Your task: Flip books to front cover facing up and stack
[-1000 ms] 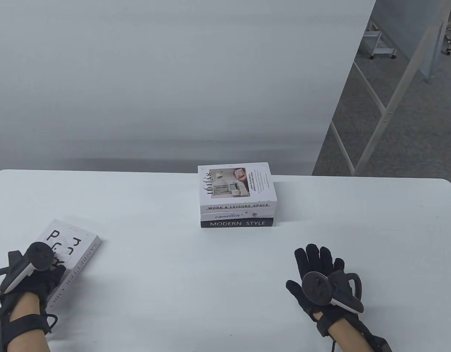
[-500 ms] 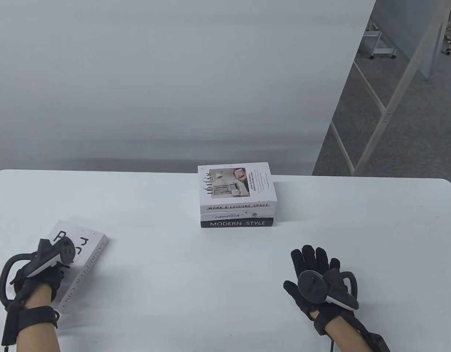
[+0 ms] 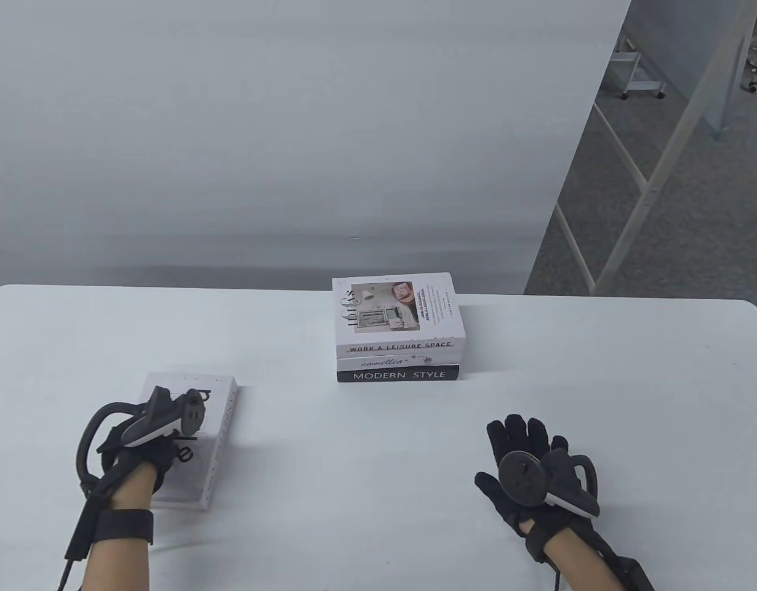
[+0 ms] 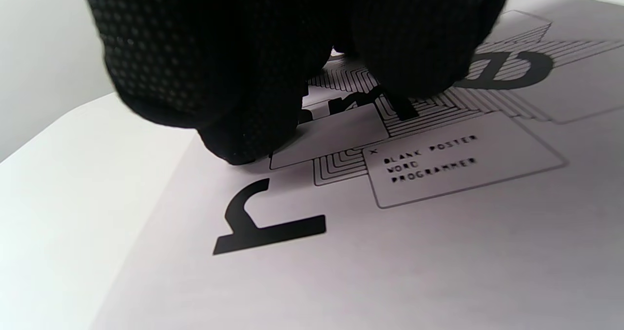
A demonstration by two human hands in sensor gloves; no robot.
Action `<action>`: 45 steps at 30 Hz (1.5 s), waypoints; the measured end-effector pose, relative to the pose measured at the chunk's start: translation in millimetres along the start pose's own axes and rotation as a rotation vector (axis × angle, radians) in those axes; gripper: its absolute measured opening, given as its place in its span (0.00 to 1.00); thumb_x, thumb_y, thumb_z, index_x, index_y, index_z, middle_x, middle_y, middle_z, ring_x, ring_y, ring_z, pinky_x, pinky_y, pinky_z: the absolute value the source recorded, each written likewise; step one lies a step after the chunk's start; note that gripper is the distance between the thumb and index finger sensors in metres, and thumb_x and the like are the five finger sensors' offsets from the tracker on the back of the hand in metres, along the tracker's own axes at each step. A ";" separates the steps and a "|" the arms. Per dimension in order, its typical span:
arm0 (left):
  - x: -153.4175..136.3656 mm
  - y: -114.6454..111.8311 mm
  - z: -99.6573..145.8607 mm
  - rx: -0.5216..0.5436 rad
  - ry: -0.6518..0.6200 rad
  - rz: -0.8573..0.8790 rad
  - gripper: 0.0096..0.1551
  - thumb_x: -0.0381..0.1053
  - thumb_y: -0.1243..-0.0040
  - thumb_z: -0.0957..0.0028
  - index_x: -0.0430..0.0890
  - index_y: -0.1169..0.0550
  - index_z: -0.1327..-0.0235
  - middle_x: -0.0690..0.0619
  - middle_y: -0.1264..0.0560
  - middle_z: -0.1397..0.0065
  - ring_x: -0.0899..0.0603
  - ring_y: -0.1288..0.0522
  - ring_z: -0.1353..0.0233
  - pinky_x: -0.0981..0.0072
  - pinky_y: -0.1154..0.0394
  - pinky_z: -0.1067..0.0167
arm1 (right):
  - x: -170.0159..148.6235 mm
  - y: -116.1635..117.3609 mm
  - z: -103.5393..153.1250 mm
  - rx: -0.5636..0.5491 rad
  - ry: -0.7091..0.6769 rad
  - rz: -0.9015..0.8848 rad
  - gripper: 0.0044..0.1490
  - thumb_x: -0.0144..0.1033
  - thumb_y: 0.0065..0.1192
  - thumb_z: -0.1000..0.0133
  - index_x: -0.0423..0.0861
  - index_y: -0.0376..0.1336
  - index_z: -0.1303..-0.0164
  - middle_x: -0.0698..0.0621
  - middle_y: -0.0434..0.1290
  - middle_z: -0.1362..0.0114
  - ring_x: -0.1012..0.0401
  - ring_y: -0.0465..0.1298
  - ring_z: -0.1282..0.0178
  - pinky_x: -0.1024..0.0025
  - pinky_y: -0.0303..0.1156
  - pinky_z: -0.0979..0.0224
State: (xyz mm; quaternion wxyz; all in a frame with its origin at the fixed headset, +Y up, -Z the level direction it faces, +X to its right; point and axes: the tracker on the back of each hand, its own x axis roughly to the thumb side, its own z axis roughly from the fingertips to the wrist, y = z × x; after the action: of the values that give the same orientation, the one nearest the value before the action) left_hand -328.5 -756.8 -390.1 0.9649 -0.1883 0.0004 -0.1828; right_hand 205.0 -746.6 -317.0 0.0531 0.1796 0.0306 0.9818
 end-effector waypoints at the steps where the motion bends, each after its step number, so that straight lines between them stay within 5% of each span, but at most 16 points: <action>1: 7.2 3.2 0.7 0.024 -0.018 0.005 0.34 0.57 0.35 0.59 0.56 0.29 0.35 0.46 0.26 0.33 0.43 0.11 0.56 0.63 0.13 0.61 | -0.6 0.7 -0.2 0.003 0.001 0.000 0.51 0.57 0.55 0.43 0.38 0.42 0.22 0.24 0.44 0.21 0.23 0.48 0.27 0.18 0.48 0.39; 13: 99.2 36.2 16.3 0.093 -0.148 0.027 0.34 0.61 0.34 0.59 0.55 0.25 0.37 0.46 0.23 0.37 0.47 0.10 0.59 0.67 0.13 0.64 | 4.6 6.5 0.0 0.037 0.007 -0.013 0.51 0.56 0.54 0.43 0.38 0.43 0.22 0.23 0.45 0.22 0.23 0.49 0.27 0.18 0.49 0.39; 36: 222.0 73.0 50.3 0.095 -0.209 0.020 0.37 0.65 0.38 0.55 0.50 0.26 0.34 0.41 0.23 0.37 0.47 0.11 0.60 0.67 0.13 0.65 | 38.0 16.1 -25.1 0.108 -0.016 -0.123 0.49 0.55 0.53 0.42 0.37 0.44 0.22 0.23 0.46 0.22 0.23 0.50 0.28 0.19 0.50 0.40; 45: 264.2 89.1 65.6 0.088 -0.332 0.186 0.37 0.64 0.38 0.54 0.47 0.25 0.34 0.38 0.24 0.37 0.48 0.11 0.60 0.69 0.13 0.65 | 46.2 26.2 -36.5 0.159 -0.003 -0.124 0.49 0.56 0.52 0.42 0.38 0.43 0.22 0.24 0.46 0.22 0.24 0.50 0.28 0.20 0.51 0.40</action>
State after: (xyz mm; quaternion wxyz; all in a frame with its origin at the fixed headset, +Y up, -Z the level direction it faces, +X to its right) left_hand -46.0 -749.3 -343.5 0.9718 -0.1728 -0.1492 -0.0592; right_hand 146.6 -768.9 -332.9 0.0995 0.1825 0.1195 0.9708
